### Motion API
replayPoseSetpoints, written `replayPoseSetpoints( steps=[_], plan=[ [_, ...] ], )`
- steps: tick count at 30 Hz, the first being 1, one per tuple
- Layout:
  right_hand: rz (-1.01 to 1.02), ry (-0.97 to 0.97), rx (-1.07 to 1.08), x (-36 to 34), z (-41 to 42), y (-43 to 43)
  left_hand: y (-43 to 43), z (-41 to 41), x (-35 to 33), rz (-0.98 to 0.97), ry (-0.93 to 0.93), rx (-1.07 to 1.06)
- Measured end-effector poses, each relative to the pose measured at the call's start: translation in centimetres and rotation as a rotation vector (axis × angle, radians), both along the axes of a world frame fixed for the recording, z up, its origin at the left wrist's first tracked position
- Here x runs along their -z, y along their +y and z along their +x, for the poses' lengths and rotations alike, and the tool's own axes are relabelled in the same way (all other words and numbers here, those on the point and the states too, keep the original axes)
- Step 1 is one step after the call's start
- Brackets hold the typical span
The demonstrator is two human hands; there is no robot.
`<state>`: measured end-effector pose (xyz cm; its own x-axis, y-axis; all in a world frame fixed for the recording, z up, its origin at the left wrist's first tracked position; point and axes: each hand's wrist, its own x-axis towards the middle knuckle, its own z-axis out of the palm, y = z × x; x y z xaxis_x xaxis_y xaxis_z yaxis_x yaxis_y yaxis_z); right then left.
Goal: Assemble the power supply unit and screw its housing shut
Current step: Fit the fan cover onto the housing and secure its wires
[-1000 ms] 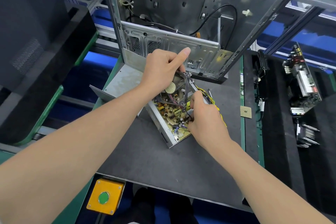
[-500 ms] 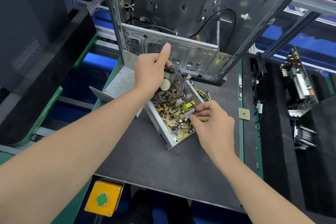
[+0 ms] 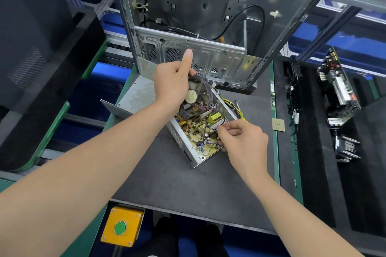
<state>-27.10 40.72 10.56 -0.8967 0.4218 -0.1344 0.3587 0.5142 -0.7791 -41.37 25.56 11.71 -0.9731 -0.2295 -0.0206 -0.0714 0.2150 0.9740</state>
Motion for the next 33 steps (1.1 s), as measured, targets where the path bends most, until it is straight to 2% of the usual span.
replayPoseSetpoints(
  steps=[9, 17, 21, 27, 33],
  plan=[
    [-0.072, 0.053, 0.068, 0.5, 0.2, -0.6, 0.6, 0.4, 0.1, 0.0, -0.029, 0.03],
    [0.25, 0.095, -0.06, 2.4, 1.3, -0.4, 0.7, 0.4, 0.2, -0.085, -0.038, 0.068],
    [0.37, 0.135, -0.052, 3.7, 1.9, -1.2, 0.9, 0.4, 0.5, -0.154, -0.037, 0.096],
    [0.359, 0.193, 0.06, 5.2, 2.3, -1.7, 1.3, 0.4, 1.1, -0.158, -0.061, 0.134],
    [0.34, 0.237, 0.079, 5.4, 1.8, -1.6, 1.5, 0.3, 0.9, -0.151, -0.064, 0.16]
  ],
)
